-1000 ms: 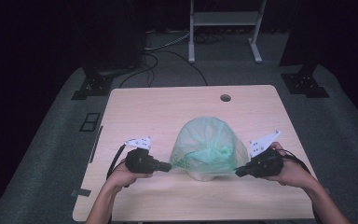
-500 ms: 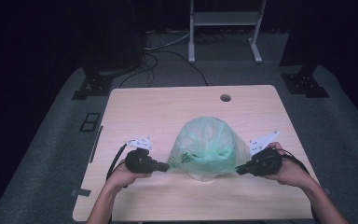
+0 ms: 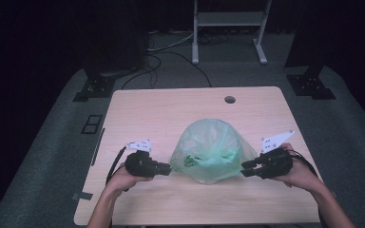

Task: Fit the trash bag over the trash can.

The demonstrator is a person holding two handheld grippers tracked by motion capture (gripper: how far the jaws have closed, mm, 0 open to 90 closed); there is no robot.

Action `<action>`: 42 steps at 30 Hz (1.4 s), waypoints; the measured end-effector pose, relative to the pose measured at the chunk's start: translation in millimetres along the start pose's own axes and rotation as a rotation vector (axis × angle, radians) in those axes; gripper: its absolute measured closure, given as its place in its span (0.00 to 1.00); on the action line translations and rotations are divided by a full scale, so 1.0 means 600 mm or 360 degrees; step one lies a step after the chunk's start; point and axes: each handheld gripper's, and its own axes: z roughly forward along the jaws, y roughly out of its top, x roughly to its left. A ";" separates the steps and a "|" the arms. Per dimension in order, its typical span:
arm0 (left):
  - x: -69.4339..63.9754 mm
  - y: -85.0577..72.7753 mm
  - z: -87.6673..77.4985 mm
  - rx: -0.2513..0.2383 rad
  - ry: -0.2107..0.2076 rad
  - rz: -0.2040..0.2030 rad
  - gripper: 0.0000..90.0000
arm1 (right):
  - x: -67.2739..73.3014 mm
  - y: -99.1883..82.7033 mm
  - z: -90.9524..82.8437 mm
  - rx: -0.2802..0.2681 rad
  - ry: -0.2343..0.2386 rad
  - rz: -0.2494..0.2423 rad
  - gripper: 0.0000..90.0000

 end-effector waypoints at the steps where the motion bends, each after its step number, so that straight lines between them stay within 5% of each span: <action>1: -0.001 0.002 -0.004 -0.0001 -0.0001 -0.0002 0.72 | 0.000 0.002 -0.006 -0.0015 -0.0010 0.0005 0.71; 4: -0.004 0.009 -0.014 -0.0026 0.0021 0.0015 0.59 | -0.002 0.007 -0.025 -0.0085 -0.0025 0.0002 0.65; 8: -0.007 0.025 -0.019 -0.0086 0.0070 0.0040 0.48 | -0.014 0.019 -0.039 -0.0169 -0.0236 0.0033 0.61; 13: -0.006 0.044 -0.007 -0.0094 0.0108 0.0070 0.41 | -0.043 0.031 -0.032 -0.0242 -0.0390 0.0125 0.63; 17: 0.001 0.055 0.003 -0.0102 0.0120 0.0061 0.40 | -0.061 0.038 -0.012 -0.0219 -0.0376 0.0162 0.67; 22: 0.008 0.062 0.013 -0.0088 0.0148 0.0065 0.40 | -0.075 0.044 0.010 -0.0166 -0.0449 0.0245 1.00; 27: 0.011 0.063 0.024 -0.0083 0.0144 0.0058 0.40 | -0.092 0.035 0.032 -0.0079 -0.0521 0.0336 1.00; 38: 0.013 0.053 0.034 -0.0104 0.0134 0.0028 0.40 | -0.097 -0.001 0.073 0.0058 -0.0422 0.0395 1.00; 42: 0.008 0.050 0.033 -0.0128 0.0161 0.0022 0.35 | -0.098 0.000 0.055 0.0008 -0.0444 0.0416 0.77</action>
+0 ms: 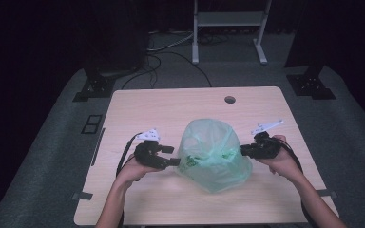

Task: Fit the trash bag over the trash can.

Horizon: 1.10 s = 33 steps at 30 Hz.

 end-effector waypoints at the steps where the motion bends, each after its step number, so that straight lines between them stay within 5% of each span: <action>1: -0.002 -0.001 -0.001 -0.0009 0.0014 -0.0001 0.33 | -0.001 0.003 -0.008 -0.0024 -0.0005 0.0013 0.73; 11: -0.026 -0.007 -0.004 -0.0030 0.0134 0.0035 0.21 | 0.029 0.058 -0.098 -0.0169 0.0028 -0.0075 0.64; 19: -0.030 -0.023 -0.001 -0.0039 0.0151 0.0027 0.19 | 0.085 0.114 -0.138 -0.0131 0.0147 -0.0250 0.91; 25: -0.040 -0.021 0.005 -0.0015 0.0173 0.0067 0.19 | 0.146 0.158 -0.112 0.0006 0.0268 -0.0436 0.98; 33: -0.049 -0.022 0.015 -0.0006 0.0185 0.0082 0.19 | 0.190 0.189 -0.029 0.0360 0.0336 -0.0622 1.00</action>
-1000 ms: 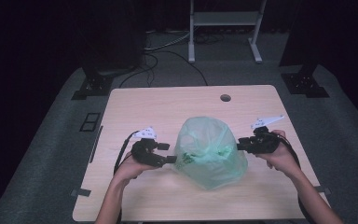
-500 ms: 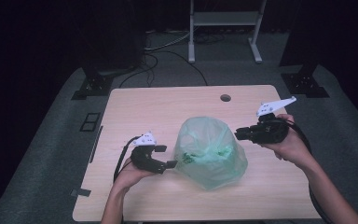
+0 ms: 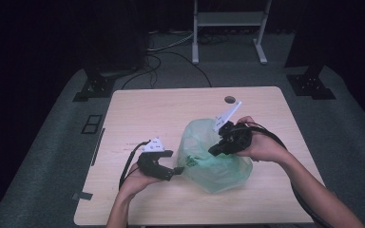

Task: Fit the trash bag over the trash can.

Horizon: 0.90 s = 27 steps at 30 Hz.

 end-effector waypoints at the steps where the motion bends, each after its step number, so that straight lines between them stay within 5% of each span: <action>1: 0.000 0.000 0.001 0.0001 0.0001 -0.0004 0.19 | -0.001 0.004 0.007 0.0039 -0.0001 -0.0005 1.00; 8: -0.003 0.000 0.010 0.0001 0.0005 0.0002 0.19 | -0.014 0.026 0.045 0.0250 -0.0083 -0.0013 0.99; 15: -0.007 0.002 0.017 0.0008 -0.0003 0.0016 0.19 | -0.039 0.046 0.066 0.0339 -0.0239 -0.0032 0.99; 27: -0.010 0.000 0.023 0.0020 -0.0012 0.0016 0.19 | -0.064 0.073 0.088 0.0347 -0.0462 -0.0078 0.98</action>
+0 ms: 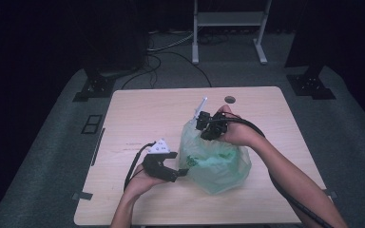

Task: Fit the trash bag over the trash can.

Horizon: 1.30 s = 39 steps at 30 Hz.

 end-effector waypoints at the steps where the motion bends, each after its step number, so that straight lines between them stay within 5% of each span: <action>1: 0.000 0.000 0.000 0.0001 0.0000 0.0000 0.19 | 0.000 -0.001 0.000 -0.0001 -0.0008 0.0004 0.98; 7: -0.001 0.002 -0.002 -0.0016 0.0013 0.0003 0.19 | 0.014 -0.014 -0.032 -0.0104 0.0190 -0.0007 0.92; 14: -0.002 0.003 -0.002 -0.0029 0.0036 0.0003 0.19 | 0.047 -0.020 -0.043 -0.0120 0.0344 -0.0089 0.92; 32: -0.002 0.004 0.000 -0.0036 0.0050 -0.0006 0.18 | 0.098 -0.024 -0.047 -0.0110 0.0495 -0.0219 0.93; 39: -0.002 0.003 -0.001 -0.0035 0.0049 -0.0007 0.18 | 0.074 -0.034 -0.057 -0.0046 0.0426 -0.0177 0.91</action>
